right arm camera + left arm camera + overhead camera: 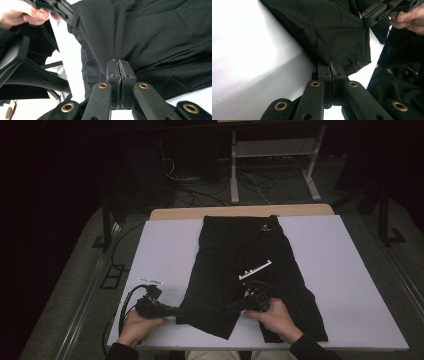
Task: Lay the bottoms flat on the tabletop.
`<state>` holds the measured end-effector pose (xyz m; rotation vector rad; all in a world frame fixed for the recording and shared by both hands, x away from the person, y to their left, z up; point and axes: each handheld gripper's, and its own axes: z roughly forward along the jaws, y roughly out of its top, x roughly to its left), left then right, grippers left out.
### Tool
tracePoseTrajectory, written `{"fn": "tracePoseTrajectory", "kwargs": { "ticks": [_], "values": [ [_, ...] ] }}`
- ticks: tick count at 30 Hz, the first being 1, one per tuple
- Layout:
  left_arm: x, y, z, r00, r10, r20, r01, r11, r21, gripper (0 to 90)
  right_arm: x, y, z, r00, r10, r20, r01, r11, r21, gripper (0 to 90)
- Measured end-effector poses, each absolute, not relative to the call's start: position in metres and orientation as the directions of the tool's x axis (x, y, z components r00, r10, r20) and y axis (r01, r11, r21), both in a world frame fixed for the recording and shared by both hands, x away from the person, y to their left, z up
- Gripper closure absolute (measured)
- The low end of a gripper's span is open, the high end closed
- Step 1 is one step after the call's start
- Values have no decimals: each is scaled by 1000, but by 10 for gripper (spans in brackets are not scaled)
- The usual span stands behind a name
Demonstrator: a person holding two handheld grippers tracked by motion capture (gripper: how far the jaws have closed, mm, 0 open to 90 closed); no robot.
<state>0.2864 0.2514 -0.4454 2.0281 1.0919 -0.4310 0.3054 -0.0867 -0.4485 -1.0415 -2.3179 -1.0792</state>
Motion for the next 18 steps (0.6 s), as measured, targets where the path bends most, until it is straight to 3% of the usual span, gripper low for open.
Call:
{"fn": "tracePoseTrajectory", "kwargs": {
  "ticks": [18],
  "values": [
    [281,257,-447,569,545,-616,823,-376,426,883,299,-82,-451,-674,436,596,733,493,469,864]
  ]
}}
